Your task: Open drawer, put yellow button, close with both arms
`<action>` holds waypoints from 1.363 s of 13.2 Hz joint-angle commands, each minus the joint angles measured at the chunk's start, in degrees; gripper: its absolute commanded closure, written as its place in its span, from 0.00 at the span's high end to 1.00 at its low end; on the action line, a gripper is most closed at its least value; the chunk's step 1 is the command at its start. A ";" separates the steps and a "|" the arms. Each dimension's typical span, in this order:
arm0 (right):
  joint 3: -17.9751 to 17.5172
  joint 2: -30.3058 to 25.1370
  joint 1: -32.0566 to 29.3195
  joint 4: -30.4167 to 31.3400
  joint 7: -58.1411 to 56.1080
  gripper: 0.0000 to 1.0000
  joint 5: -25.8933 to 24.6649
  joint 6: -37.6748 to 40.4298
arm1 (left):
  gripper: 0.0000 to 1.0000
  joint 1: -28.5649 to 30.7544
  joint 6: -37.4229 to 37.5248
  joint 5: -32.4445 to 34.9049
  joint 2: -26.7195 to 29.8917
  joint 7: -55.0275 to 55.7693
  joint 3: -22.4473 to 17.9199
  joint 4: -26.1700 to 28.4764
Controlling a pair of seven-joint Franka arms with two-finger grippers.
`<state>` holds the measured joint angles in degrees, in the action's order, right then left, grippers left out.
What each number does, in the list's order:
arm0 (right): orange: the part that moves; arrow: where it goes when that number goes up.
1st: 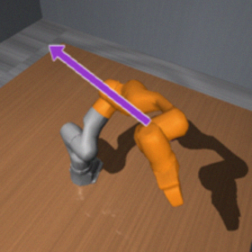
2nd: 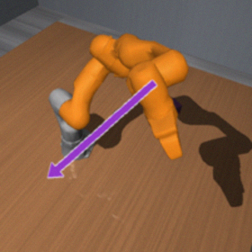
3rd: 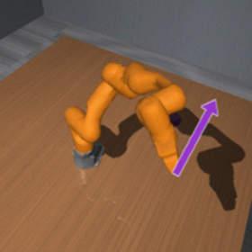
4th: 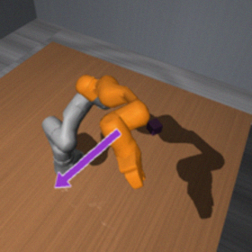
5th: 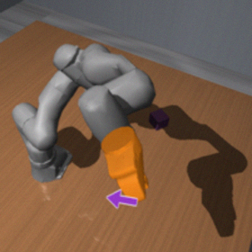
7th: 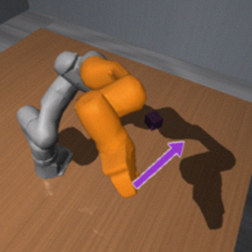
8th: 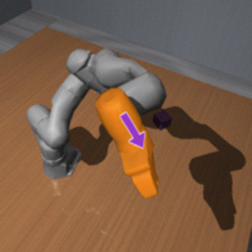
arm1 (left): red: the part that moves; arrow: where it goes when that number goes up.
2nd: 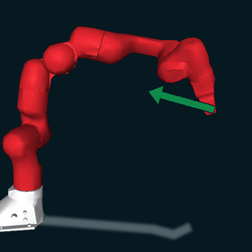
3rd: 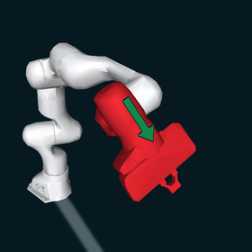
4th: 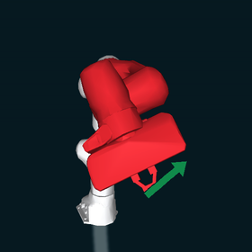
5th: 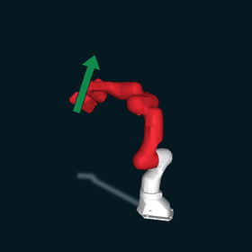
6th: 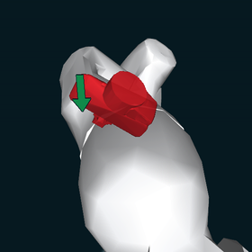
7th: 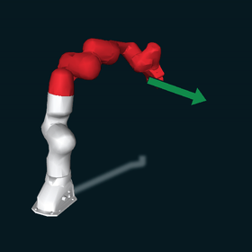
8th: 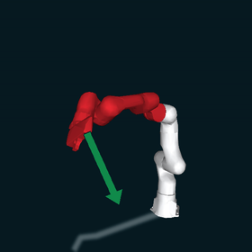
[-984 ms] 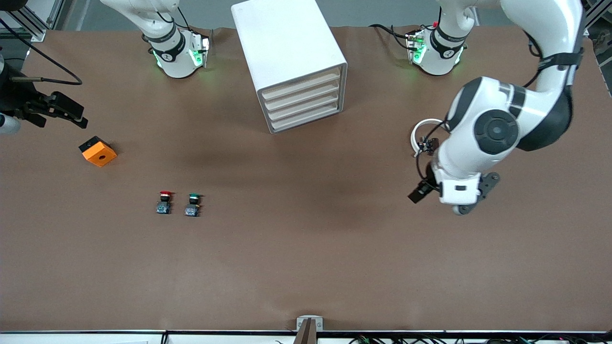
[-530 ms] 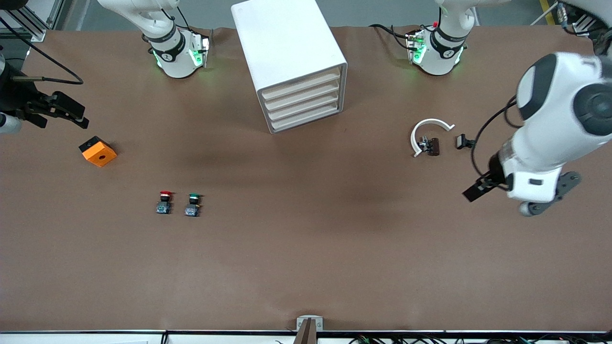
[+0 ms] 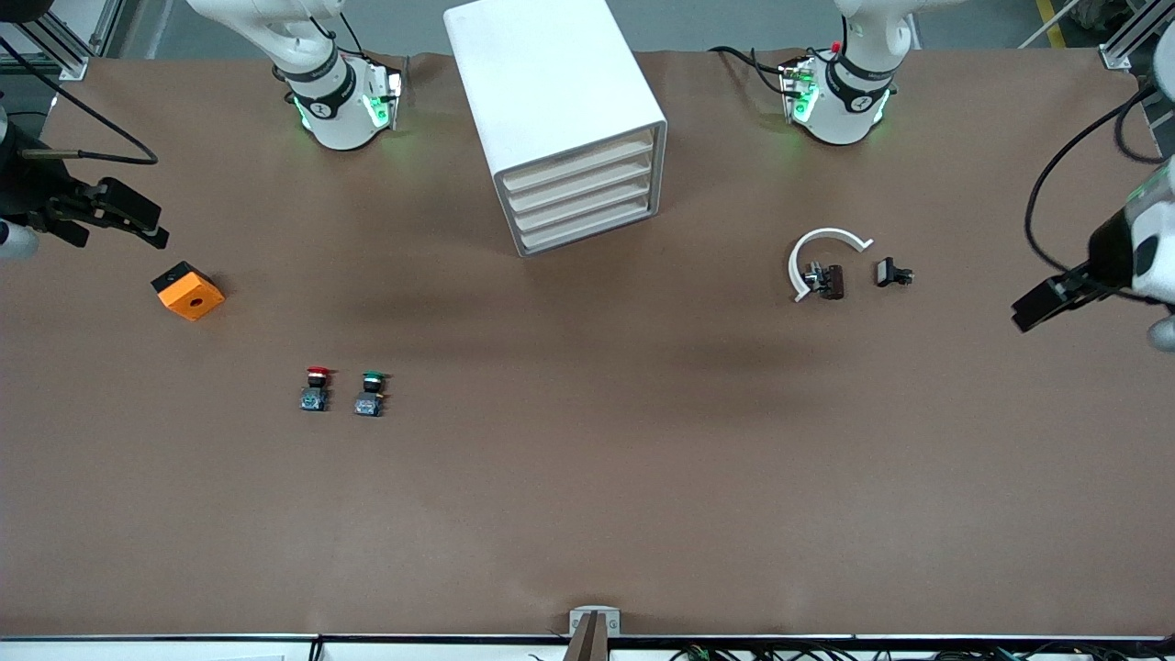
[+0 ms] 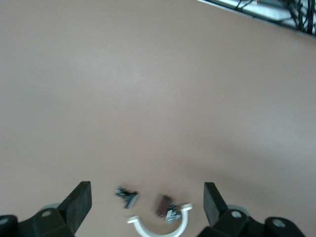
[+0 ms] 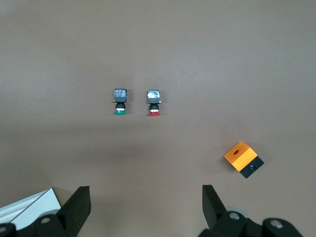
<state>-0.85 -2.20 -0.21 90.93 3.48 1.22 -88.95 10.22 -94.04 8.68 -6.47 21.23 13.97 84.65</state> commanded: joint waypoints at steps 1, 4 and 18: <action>0.68 0.62 -0.57 -1.98 0.13 1.00 -0.25 0.70 | 1.00 -1.16 1.93 -1.46 5.49 -12.57 -4.45 4.72; 0.68 0.62 -0.49 -2.07 0.13 1.00 0.01 0.88 | 1.00 -2.40 2.28 -5.51 9.62 -18.23 -8.25 9.47; 0.59 0.62 0.04 -2.16 0.21 1.00 0.10 0.53 | 1.00 -3.54 2.37 -8.42 11.22 -18.42 -6.76 11.24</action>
<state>-0.19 -2.20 -0.29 90.18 3.48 1.24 -88.91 6.78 -91.71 0.99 4.18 3.59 6.79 95.43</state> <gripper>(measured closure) 0.000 0.000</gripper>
